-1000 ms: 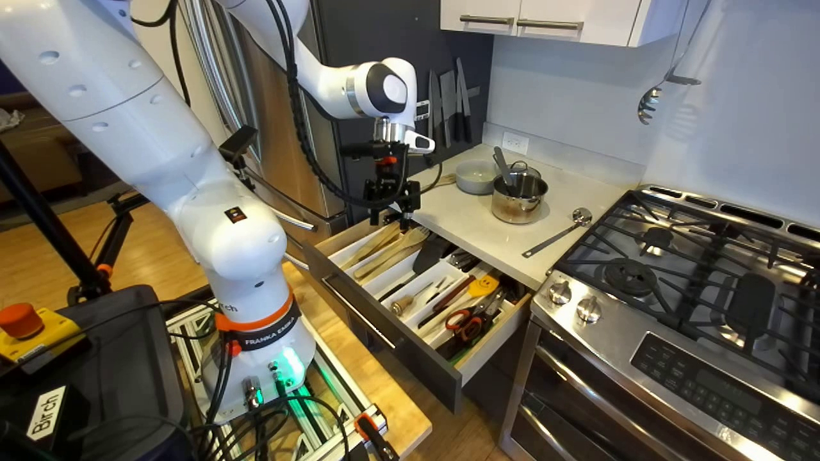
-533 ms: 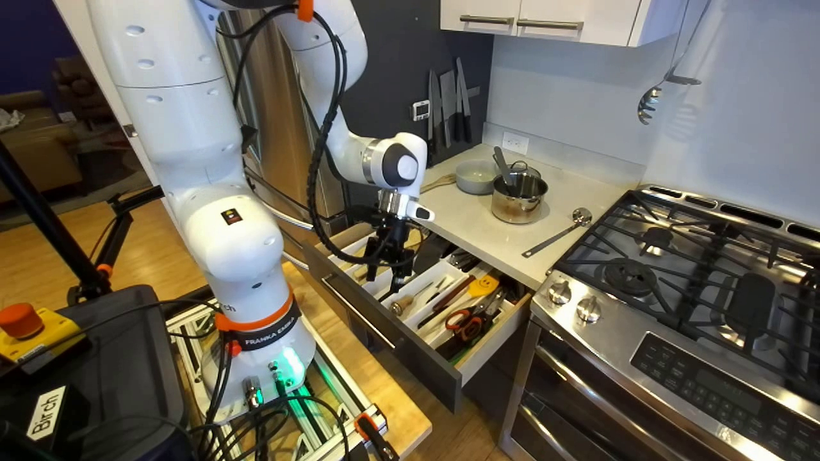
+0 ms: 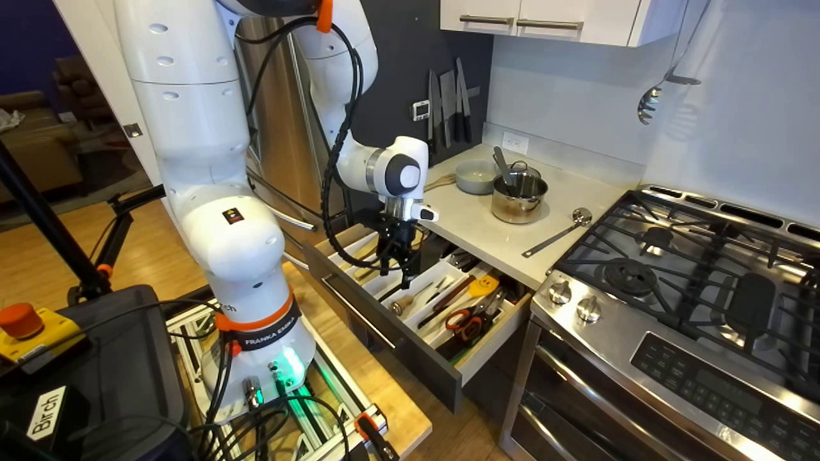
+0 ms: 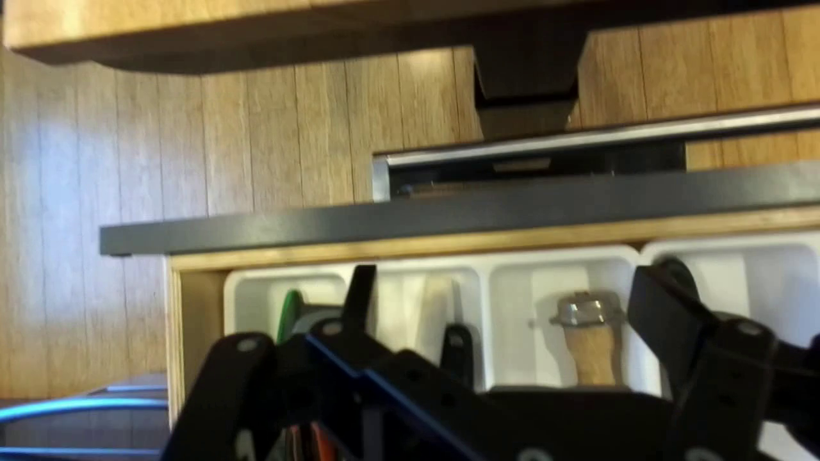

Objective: Remove the spatula from the open drawer and put it on the stove

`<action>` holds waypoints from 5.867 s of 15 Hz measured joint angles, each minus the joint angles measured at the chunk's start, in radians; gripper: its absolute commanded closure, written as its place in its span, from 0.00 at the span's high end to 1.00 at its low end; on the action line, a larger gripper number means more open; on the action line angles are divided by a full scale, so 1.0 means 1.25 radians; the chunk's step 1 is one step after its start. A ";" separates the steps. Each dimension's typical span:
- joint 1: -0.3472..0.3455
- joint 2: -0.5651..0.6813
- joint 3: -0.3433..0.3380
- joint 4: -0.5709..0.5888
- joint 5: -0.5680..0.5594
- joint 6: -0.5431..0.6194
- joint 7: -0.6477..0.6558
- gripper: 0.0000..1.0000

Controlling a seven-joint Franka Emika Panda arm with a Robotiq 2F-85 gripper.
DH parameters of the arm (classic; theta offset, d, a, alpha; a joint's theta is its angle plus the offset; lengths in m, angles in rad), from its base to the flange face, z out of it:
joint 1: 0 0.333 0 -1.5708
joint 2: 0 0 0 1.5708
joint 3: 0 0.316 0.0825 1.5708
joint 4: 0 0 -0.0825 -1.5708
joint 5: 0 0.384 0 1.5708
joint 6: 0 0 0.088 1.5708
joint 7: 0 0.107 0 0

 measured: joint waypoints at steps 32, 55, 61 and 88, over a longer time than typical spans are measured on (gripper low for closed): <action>-0.050 0.399 -0.147 0.151 0.032 0.377 -0.146 0.61; -0.083 0.358 -0.066 0.175 0.227 0.367 -0.229 0.06; -0.276 0.128 0.206 0.065 0.535 0.254 -0.418 0.06; -0.352 -0.577 0.017 -0.025 0.779 -0.136 -0.690 0.06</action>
